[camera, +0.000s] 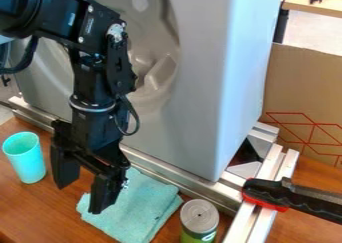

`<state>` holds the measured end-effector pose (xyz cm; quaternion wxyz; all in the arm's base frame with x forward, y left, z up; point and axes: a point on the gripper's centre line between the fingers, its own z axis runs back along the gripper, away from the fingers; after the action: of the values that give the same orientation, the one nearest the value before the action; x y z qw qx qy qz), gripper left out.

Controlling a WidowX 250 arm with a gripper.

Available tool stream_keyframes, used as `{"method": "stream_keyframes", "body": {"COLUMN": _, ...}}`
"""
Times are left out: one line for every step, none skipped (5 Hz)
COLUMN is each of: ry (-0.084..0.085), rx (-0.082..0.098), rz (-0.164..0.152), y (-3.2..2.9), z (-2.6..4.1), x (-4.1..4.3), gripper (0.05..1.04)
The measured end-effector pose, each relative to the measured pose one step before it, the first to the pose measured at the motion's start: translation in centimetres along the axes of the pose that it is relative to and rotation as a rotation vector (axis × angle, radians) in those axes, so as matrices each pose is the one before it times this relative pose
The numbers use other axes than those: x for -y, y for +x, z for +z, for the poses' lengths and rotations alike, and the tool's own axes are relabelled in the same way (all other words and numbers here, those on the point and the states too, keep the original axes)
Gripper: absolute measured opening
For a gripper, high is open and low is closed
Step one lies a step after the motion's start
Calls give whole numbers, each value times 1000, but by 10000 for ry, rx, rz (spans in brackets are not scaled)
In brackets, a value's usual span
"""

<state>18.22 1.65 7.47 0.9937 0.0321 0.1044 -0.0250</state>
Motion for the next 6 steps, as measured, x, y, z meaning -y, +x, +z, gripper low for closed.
{"method": "stream_keyframes", "body": {"ry": -8, "rx": -167, "rz": 17, "y": -85, "z": -359, "x": 61, "gripper": 1001}}
{"method": "stream_keyframes", "body": {"ry": 209, "rx": 54, "rz": 25, "y": 1345, "z": -469, "x": -27, "gripper": 1001}}
{"method": "stream_keyframes", "body": {"ry": -67, "rx": 341, "rz": -506, "y": 1481, "z": -933, "x": 126, "gripper": 1001}}
{"method": "stream_keyframes", "body": {"ry": -271, "rx": 835, "rz": 103, "y": 1425, "z": -1213, "x": -897, "gripper": 1001}}
{"method": "stream_keyframes", "body": {"ry": -107, "rx": 320, "rz": -114, "y": 844, "z": -1169, "x": -75, "gripper": 1001}}
{"method": "stream_keyframes", "body": {"ry": -63, "rx": 203, "rz": 159, "y": 470, "z": -672, "x": -575, "gripper": 1001}}
